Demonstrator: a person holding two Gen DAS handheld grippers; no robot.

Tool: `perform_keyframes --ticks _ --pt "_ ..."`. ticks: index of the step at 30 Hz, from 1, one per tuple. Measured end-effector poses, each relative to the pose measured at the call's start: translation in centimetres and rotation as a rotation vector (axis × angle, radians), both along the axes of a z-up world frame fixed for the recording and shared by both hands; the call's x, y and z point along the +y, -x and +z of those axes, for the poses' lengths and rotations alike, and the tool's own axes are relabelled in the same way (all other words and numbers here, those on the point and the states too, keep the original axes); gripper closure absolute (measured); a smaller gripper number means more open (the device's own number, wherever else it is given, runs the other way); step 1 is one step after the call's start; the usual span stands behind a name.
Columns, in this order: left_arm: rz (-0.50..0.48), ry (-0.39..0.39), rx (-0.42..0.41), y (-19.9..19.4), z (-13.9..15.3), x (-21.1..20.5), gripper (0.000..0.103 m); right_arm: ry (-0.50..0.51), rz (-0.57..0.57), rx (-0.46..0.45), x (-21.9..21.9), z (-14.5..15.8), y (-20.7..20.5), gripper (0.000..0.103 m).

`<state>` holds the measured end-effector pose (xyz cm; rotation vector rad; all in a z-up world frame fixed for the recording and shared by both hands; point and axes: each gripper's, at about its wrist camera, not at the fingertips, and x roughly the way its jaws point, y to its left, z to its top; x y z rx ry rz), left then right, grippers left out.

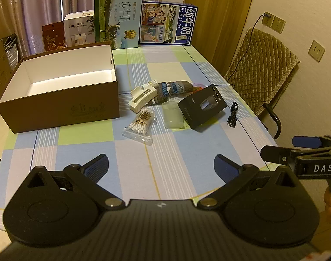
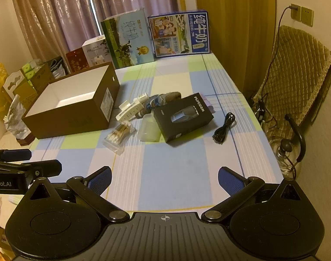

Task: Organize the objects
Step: 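Move both tools toward the items beside the open brown box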

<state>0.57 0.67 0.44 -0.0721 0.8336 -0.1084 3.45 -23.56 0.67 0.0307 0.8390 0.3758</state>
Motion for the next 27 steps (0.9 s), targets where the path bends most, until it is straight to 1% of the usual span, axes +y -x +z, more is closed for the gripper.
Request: perform_keyframes --ticks 20,27 --pt "0.009 -0.003 -0.002 -0.18 0.35 -0.21 0.001 -0.001 0.010 -0.003 -0.13 -0.02 -0.13 0.002" --pt "0.016 -0.002 0.001 -0.69 0.45 -0.54 0.001 -0.001 0.021 0.000 -0.39 0.02 -0.89 0.002"
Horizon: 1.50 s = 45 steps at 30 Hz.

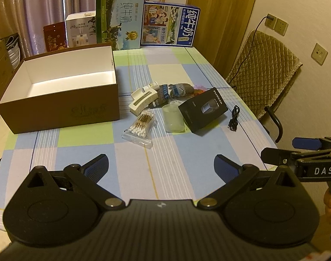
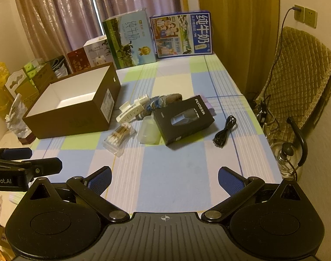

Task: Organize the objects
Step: 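Move both tools toward the items beside the open brown box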

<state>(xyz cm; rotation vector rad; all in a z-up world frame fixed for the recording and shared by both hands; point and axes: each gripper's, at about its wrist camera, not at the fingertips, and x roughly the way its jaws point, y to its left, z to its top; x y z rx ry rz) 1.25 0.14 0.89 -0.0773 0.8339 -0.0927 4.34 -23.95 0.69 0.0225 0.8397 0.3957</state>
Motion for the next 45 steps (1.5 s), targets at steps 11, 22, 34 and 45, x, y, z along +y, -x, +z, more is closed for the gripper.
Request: perform_keyframes --ticks 11,22,34,45 --pt "0.009 0.001 0.007 -1.1 -0.2 -0.5 0.001 0.000 0.011 0.008 -0.6 -0.1 -1.6 0.002" --pt "0.038 -0.002 0.022 -3.5 -0.8 -1.0 0.001 0.003 0.037 0.018 -1.2 -0.6 -4.5 0.002" --pt "0.076 -0.017 0.047 -6.7 -2.0 -1.8 0.001 0.016 0.051 0.033 -2.7 -1.8 -8.3 0.002" --pt "0.121 -0.032 0.088 -9.8 -4.8 -1.7 0.001 0.031 0.040 0.059 -5.1 -4.9 -12.6 0.002"
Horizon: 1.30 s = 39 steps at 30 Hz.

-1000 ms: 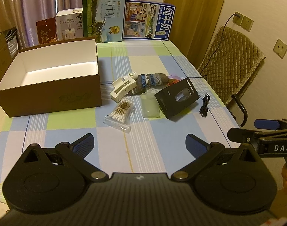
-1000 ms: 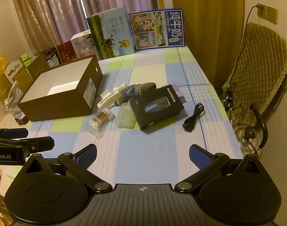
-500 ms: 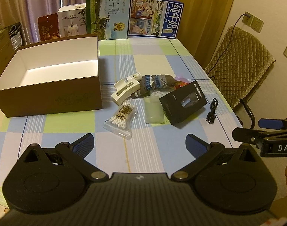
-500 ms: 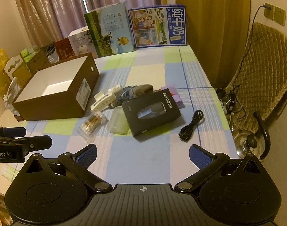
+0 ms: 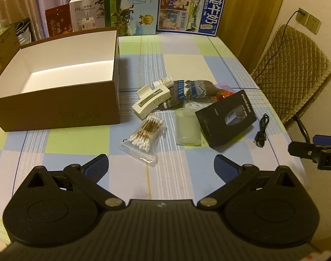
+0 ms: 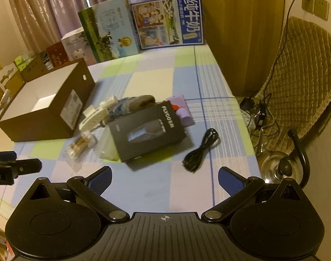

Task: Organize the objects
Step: 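Move both tools toward the items beside the open brown box, then grasp the cotton swab bag with the left tool while the right tool grasps the black cable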

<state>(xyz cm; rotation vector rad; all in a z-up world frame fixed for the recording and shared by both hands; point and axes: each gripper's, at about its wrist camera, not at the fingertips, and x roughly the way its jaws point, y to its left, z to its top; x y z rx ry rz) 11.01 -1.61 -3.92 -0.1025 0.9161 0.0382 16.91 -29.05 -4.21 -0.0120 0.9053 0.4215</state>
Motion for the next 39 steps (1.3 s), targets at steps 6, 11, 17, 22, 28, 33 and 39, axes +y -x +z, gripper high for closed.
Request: perform_keyframes --ticks 6,11,17,22,28,33,39 --pt "0.044 -0.004 0.007 -1.8 -1.3 0.5 0.001 0.014 -0.004 0.004 -1.0 -1.9 -2.5 0.002" --pt "0.081 -0.024 0.006 -3.2 -2.2 0.9 0.001 0.019 -0.024 0.024 -1.6 -4.0 -5.1 0.021" --pt "0.114 -0.047 -0.008 -4.9 -3.1 1.5 0.002 0.016 -0.063 0.053 -2.2 -6.3 -8.3 0.053" --pt "0.129 -0.062 0.002 -6.2 -4.3 2.0 0.004 0.021 -0.066 0.071 -2.2 -7.5 -10.0 0.060" --pt "0.118 -0.114 0.006 -7.6 -6.0 2.0 0.005 0.003 -0.075 0.074 -2.2 -8.6 -11.1 0.061" --pt "0.075 -0.150 0.015 -8.9 -7.1 2.0 0.010 0.004 -0.002 0.058 -1.6 -9.1 -11.2 0.077" --pt "-0.035 -0.176 0.037 -10.5 -8.8 1.5 0.021 0.024 0.032 0.050 -1.1 -9.1 -11.3 0.078"
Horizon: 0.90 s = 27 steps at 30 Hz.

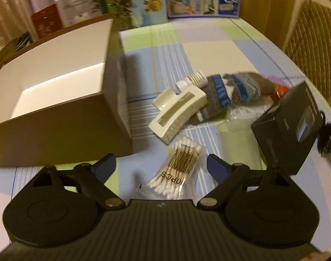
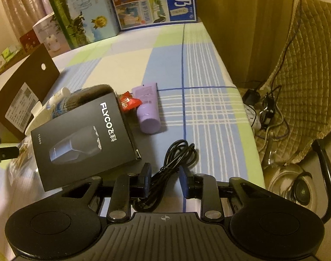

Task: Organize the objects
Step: 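Grasp the cotton swab bag with the left tool while the right tool grasps the black cable, then carry the swab bag with the left tool while the right tool carries the cable into the box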

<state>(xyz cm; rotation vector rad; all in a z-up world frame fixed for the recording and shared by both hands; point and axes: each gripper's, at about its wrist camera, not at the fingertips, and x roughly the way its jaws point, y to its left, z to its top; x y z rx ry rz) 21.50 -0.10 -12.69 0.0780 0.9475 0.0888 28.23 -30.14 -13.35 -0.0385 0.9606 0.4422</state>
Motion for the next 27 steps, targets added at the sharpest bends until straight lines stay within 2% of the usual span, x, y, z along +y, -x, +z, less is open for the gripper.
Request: perform_keyframes --ticks 1,5,7,10,18,22,25,27 --pt "-0.019 0.001 0.011 -0.2 -0.4 -0.1 0.028 0.002 0.001 0.002 0.0 0.0 -0.1 0.078" --pt "-0.064 0.004 0.055 -1.0 -1.6 -0.4 0.040 -0.010 0.000 0.017 -0.3 0.1 -0.2 0.078" --pt "-0.072 0.014 0.074 -1.1 -2.2 -0.4 0.063 -0.022 -0.006 0.028 -0.5 0.1 -0.2 0.078" --pt "-0.042 0.053 0.073 -0.9 -2.4 -0.3 0.082 -0.047 -0.018 0.037 -0.8 0.3 -0.3 0.076" --pt "0.096 0.085 0.035 2.0 -1.1 -0.1 0.084 -0.059 -0.079 0.062 -0.7 -0.4 -1.4 0.075" --pt "0.159 0.087 0.020 3.9 0.1 1.0 0.084 -0.009 -0.060 0.031 0.0 -0.5 -1.5 0.076" --pt "0.207 0.098 0.005 5.3 1.3 2.3 0.084 0.014 -0.042 0.020 0.5 -0.5 -1.1 0.087" --pt "0.226 0.099 -0.004 6.0 2.1 3.0 0.084 0.035 -0.043 0.010 0.5 -0.5 -0.7 0.087"
